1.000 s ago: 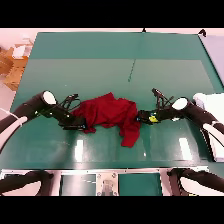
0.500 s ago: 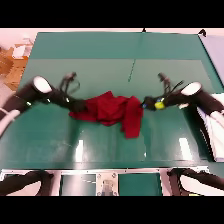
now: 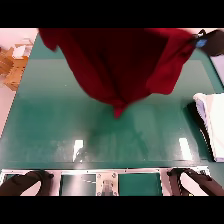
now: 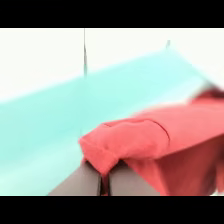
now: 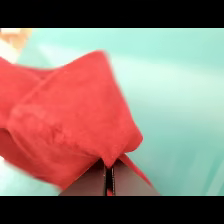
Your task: Fold the shirts.
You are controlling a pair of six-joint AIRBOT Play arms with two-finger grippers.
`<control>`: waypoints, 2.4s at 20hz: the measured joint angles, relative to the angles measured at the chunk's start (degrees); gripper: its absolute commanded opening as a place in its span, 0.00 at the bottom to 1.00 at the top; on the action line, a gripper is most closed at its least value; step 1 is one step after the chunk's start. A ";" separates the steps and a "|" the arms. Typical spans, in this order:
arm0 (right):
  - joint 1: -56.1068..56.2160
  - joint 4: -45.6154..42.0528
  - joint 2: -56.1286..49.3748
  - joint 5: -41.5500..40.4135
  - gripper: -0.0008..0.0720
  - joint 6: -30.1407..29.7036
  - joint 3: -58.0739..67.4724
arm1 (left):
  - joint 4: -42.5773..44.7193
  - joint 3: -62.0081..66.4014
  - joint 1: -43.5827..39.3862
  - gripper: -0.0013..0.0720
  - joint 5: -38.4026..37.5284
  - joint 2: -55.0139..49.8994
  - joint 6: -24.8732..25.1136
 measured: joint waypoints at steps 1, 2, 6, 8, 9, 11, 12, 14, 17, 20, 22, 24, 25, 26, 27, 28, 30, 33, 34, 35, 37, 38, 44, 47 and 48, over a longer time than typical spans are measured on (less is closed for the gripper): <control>-0.22 0.00 2.27 0.11 0.04 -0.02 1.16 | 0.57 3.43 0.00 0.04 0.00 0.37 -0.28; -0.35 -0.02 4.63 0.15 0.04 -0.04 2.01 | 1.18 5.79 0.00 0.04 0.22 0.61 -0.50; -0.59 0.09 11.50 0.74 0.04 -0.04 2.25 | 3.78 6.56 0.00 0.04 6.12 0.81 -1.22; -0.59 1.33 13.73 1.16 0.04 -0.04 -0.81 | 4.37 3.45 0.00 0.04 12.68 -0.52 -1.31; -0.59 2.25 14.51 1.27 0.04 -0.04 -3.21 | 4.17 2.32 0.00 0.04 15.67 -2.25 -1.38; -0.59 4.66 15.78 1.29 0.04 -0.02 -10.01 | 2.19 0.90 0.00 0.04 20.20 -7.50 -1.25; -0.57 5.81 16.22 0.90 0.04 -0.02 -14.16 | -0.09 0.46 0.00 0.04 21.94 -11.06 -0.39; -0.15 7.19 16.61 -1.66 0.04 -0.48 -23.04 | -6.86 -0.04 0.00 0.04 24.70 -18.53 3.34; 0.37 7.98 15.63 -9.46 0.04 -1.36 -36.94 | -18.27 -0.42 -0.98 0.04 26.25 -30.88 10.84; 0.50 6.40 11.50 -20.31 0.04 -1.84 -48.72 | -24.02 -0.59 -3.91 0.04 25.33 -41.35 16.85; 0.55 5.14 6.93 -26.16 0.04 -2.01 -53.20 | -25.75 -0.66 -6.38 0.05 24.48 -47.06 19.47; 0.55 4.24 1.64 -30.23 0.04 -2.25 -55.52 | -26.67 -0.70 -8.63 0.72 23.43 -51.63 20.92; 0.55 3.89 -0.76 -31.41 0.04 -2.51 -56.17 | -26.88 -0.70 -9.20 0.80 22.16 -53.07 21.14; 0.55 3.72 -2.97 -32.44 0.09 -2.84 -56.65 | -27.12 -0.46 -9.29 0.80 20.79 -54.10 21.07; 0.48 3.39 -4.52 -33.11 0.39 -3.13 -56.94 | -27.17 0.15 -8.85 0.80 18.45 -54.75 20.55; 0.07 3.15 -5.75 -33.44 0.56 -3.45 -57.00 | -27.26 1.11 -7.80 0.80 14.58 -55.17 19.06; -2.25 2.16 -7.19 -32.79 0.59 -3.65 -55.80 | -27.30 2.73 -3.93 0.80 5.79 -54.77 14.03; -8.41 0.37 -8.57 -27.87 0.73 -3.91 -51.36 | -25.49 2.56 3.13 0.80 -10.12 -52.35 4.87; -10.75 -0.07 -9.09 -26.23 0.73 -3.96 -49.46 | -23.19 1.33 5.14 0.80 -15.17 -51.01 2.03; -12.68 -0.37 -9.75 -24.52 0.73 -3.98 -47.52 | -20.35 -0.48 6.47 0.80 -19.06 -49.55 0.02; -15.06 -0.61 -11.56 -21.88 0.72 -4.00 -43.69 | -13.77 -6.64 8.15 0.80 -23.45 -44.81 -2.78; -15.80 -0.72 -12.70 -20.70 0.71 -4.02 -41.94 | -10.49 -11.08 8.74 0.80 -23.52 -42.07 -3.74; -14.88 -0.61 -22.97 -14.47 0.69 -4.81 -30.88 | -1.86 -42.05 13.77 0.80 -11.58 -28.61 -6.25; -10.36 -0.31 -30.01 -11.67 0.69 -5.46 -22.62 | -3.54 -50.75 17.57 0.80 -0.42 -26.91 -6.51; -8.57 -0.24 -32.28 -10.69 0.69 -5.44 -19.78 | -4.98 -52.33 18.29 0.80 3.78 -27.12 -5.95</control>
